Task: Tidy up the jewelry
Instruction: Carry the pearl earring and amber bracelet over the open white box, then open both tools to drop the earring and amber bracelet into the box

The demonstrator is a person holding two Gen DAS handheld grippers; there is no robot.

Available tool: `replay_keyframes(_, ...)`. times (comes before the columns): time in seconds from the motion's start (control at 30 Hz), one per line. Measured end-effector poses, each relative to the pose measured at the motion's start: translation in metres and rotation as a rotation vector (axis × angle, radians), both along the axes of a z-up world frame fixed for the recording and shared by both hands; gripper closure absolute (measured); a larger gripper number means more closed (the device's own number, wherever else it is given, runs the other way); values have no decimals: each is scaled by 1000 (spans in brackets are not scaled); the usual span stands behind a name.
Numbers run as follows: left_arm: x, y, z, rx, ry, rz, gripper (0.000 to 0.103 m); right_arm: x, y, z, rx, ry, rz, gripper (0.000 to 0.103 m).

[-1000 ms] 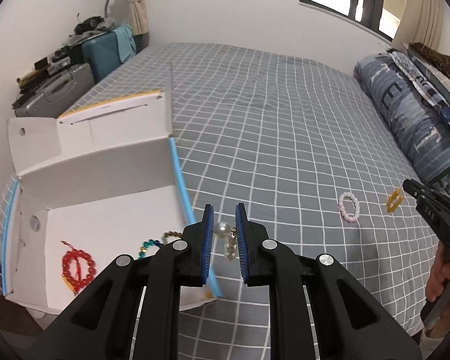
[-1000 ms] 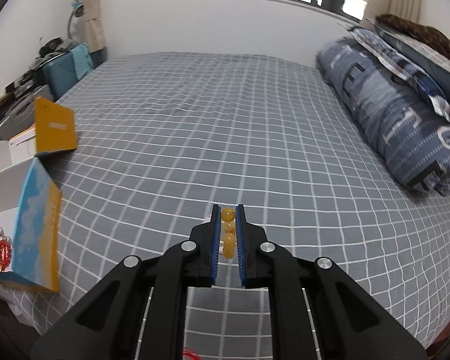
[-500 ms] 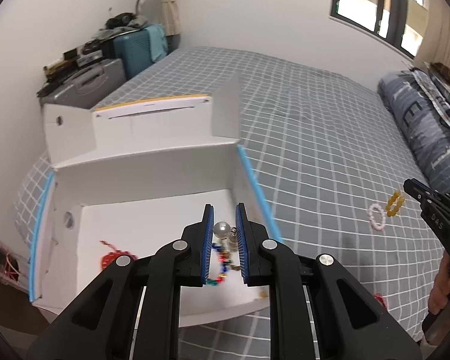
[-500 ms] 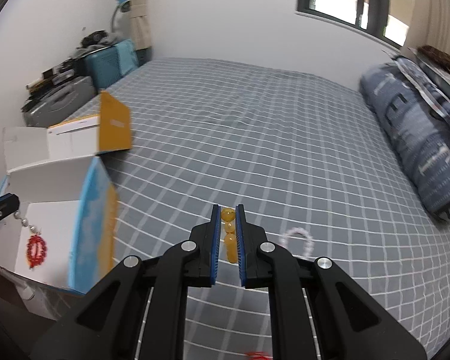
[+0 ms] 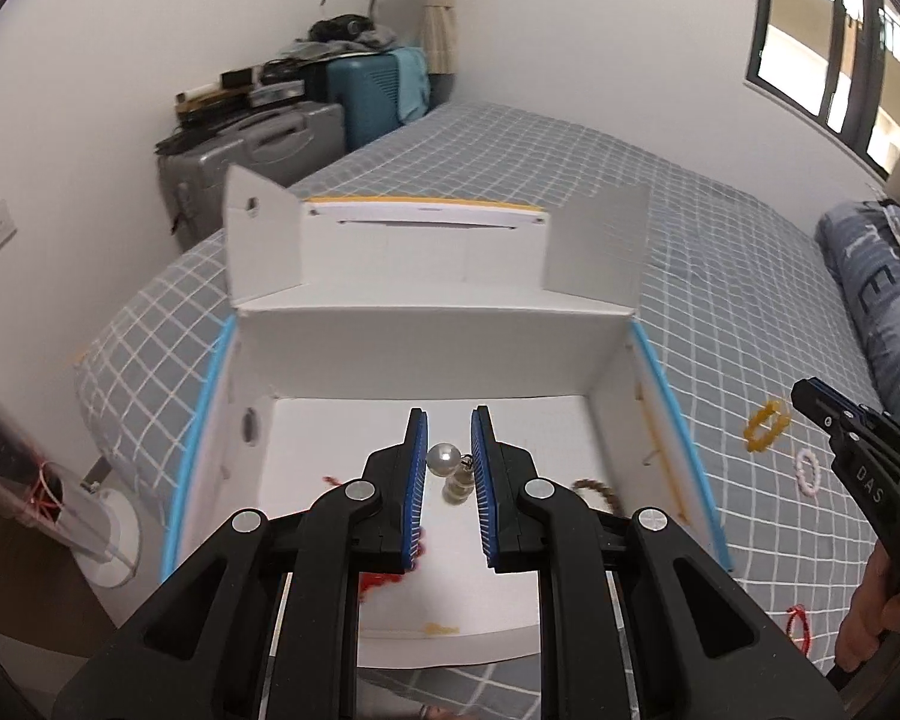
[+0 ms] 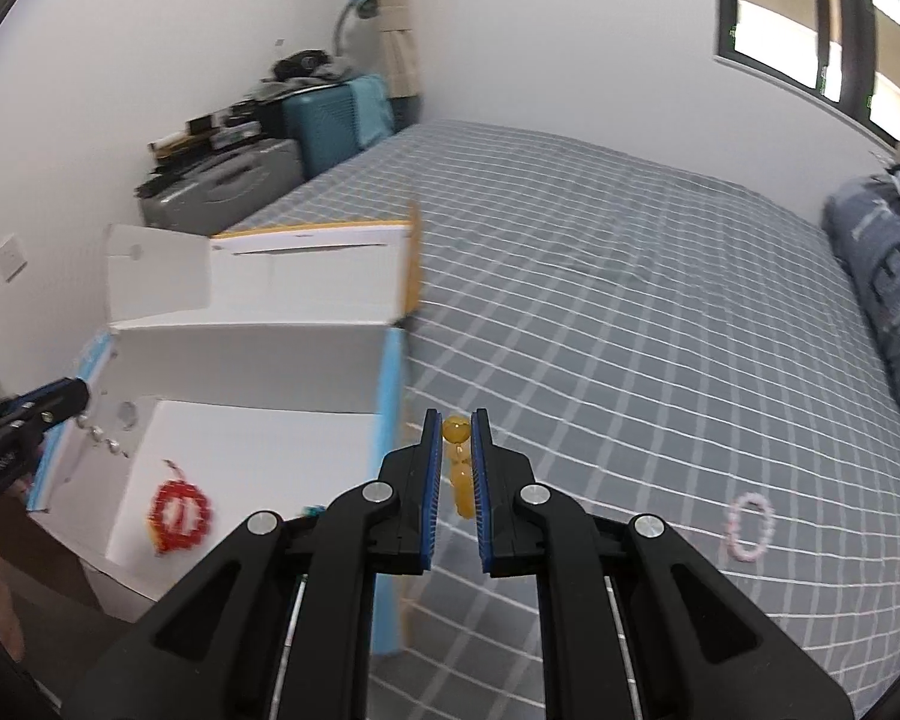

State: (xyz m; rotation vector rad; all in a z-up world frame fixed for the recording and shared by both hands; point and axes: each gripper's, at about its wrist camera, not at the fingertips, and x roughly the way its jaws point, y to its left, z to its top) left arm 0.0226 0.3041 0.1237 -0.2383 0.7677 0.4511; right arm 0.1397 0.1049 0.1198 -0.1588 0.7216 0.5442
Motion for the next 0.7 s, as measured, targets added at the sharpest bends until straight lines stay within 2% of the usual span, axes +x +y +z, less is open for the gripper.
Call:
replay_keyframes(0.3, -10, 31, -16, -9, 31, 56, 88, -23, 62, -16, -17, 16, 109, 94)
replay_keyframes(0.7, 9, 55, -71, -63, 160, 69, 88, -16, 105, -87, -132, 134, 147, 94)
